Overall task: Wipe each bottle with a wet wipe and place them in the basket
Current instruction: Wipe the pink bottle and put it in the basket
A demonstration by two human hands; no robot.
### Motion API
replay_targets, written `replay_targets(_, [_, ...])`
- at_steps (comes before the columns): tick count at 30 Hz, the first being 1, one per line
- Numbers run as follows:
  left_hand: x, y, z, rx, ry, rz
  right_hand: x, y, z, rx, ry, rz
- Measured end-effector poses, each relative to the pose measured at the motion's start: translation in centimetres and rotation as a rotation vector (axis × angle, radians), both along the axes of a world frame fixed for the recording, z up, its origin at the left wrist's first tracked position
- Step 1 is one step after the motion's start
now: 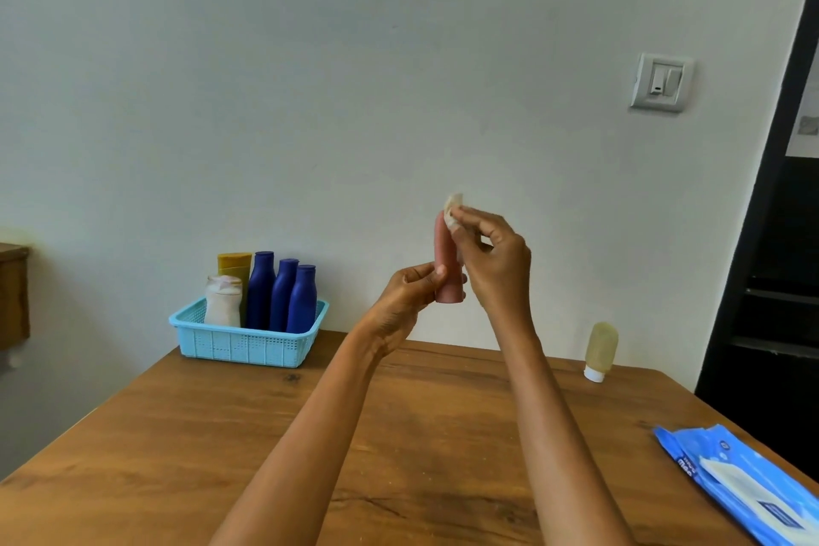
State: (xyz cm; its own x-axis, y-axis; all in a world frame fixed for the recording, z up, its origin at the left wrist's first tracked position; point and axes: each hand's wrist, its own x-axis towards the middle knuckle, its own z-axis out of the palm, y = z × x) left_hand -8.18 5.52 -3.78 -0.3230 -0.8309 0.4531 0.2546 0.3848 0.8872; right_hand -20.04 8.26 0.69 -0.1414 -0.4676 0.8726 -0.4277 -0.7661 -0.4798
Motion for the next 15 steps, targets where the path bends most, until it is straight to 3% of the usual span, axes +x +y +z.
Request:
replay_targets(8, [1.0, -0.8, -0.4, 0.025, 0.078, 0.022, -1.5, -0.4, -1.1, 0.134, 0.238, 0.0])
replay_targets(13, [0.7, -1.1, -0.7, 0.042, 0.035, 0.025, -1.3, -0.6, -0.8, -0.104, 0.0, -0.129])
replay_targets(15, [0.5, -0.9, -0.7, 0.044, 0.004, 0.021, -0.8, -0.8, -0.9, -0.123, 0.065, -0.108])
